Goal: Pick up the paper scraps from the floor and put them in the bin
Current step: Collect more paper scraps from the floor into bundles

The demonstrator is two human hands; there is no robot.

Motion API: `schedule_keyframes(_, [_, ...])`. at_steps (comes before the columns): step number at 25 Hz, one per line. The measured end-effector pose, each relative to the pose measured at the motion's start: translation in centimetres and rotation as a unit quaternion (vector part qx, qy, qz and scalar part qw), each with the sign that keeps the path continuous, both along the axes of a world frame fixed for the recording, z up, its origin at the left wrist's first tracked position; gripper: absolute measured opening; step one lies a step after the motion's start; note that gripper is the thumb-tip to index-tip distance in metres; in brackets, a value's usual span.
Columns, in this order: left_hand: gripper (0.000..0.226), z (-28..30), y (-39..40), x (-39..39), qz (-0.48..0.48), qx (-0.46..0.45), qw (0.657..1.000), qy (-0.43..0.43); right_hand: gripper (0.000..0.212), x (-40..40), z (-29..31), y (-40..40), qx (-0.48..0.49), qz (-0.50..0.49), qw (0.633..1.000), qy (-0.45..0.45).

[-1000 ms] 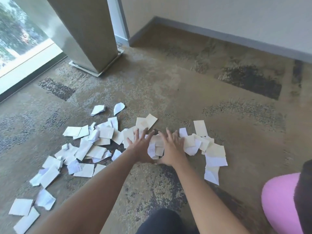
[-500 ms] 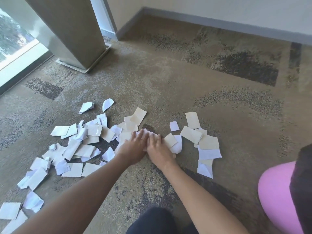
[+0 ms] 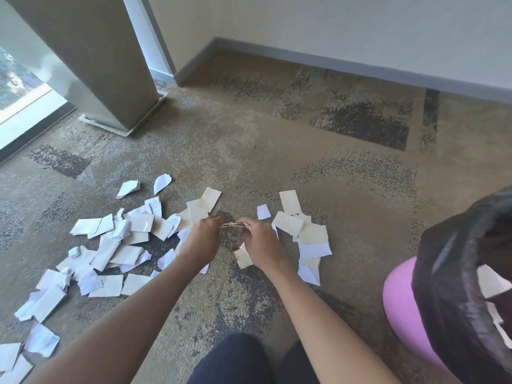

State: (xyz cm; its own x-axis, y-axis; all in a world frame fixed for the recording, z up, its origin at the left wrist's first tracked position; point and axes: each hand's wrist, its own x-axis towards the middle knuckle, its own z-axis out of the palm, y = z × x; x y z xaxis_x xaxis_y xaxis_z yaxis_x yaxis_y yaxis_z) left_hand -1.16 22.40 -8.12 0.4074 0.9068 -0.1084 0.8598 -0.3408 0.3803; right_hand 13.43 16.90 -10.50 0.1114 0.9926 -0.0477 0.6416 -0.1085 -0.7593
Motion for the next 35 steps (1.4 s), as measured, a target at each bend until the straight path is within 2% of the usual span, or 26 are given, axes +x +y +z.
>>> schedule_keyframes(4, [0.044, 4.7, -1.5, 2.3, 0.062, 0.001, 0.996, -0.056, 0.02, 2.4, 4.9, -2.3, 0.004, -0.121, 0.982, 0.148])
schedule_keyframes(8, [0.042, 10.1, -3.5, 5.8, 0.017, 0.032, 0.992, -0.12, 0.021, 5.2, 10.4, -5.0, 0.068, -0.206, 0.951, 0.218])
schedule_keyframes(12, [0.031, 15.4, -6.9, 12.3, -0.018, 0.043, 0.977, -0.207, 0.02, 9.1, 17.3, -9.9, 0.17, -0.312, 0.913, 0.199])
schedule_keyframes(15, [0.03, 19.0, -11.2, 18.7, -0.082, 0.026, 0.956, -0.282, 0.02, 13.2, 21.2, -14.3, 0.245, -0.393, 0.866, 0.191])
schedule_keyframes(18, [0.041, 20.9, -15.8, 24.7, -0.159, -0.024, 0.942, -0.295, 0.019, 17.9, 22.1, -18.3, 0.255, -0.503, 0.803, 0.192])
schedule_keyframes(20, [0.04, 20.7, -18.2, 28.1, -0.197, -0.093, 0.936, -0.276, 0.018, 20.8, 22.1, -21.0, 0.234, -0.559, 0.774, 0.186])
schedule_keyframes(23, [0.03, 20.0, -20.2, 31.3, -0.228, -0.179, 0.933, -0.215, 0.024, 23.5, 22.1, -24.9, 0.152, -0.59, 0.775, 0.168])
schedule_keyframes(25, [0.052, 19.8, -20.3, 32.1, -0.236, -0.23, 0.924, -0.195, 0.029, 24.6, 21.6, -26.5, 0.108, -0.605, 0.771, 0.166])
schedule_keyframes(27, [0.061, 19.7, -19.9, 32.3, -0.241, -0.25, 0.913, -0.216, 0.029, 25.0, 21.0, -27.0, 0.097, -0.617, 0.763, 0.166])
schedule_keyframes(29, [0.047, 20.0, -19.0, 32.0, -0.23, -0.243, 0.899, -0.285, 0.028, 24.8, 20.9, -26.8, 0.101, -0.616, 0.764, 0.162])
schedule_keyframes(32, [0.024, 19.5, -16.3, 30.2, -0.139, -0.208, 0.884, -0.396, 0.026, 23.2, 21.6, -25.0, 0.13, -0.578, 0.796, 0.127])
schedule_keyframes(35, [0.025, 17.0, -12.7, 27.2, -0.053, -0.185, 0.897, -0.399, 0.024, 20.6, 22.3, -21.3, 0.168, -0.5, 0.847, 0.07])
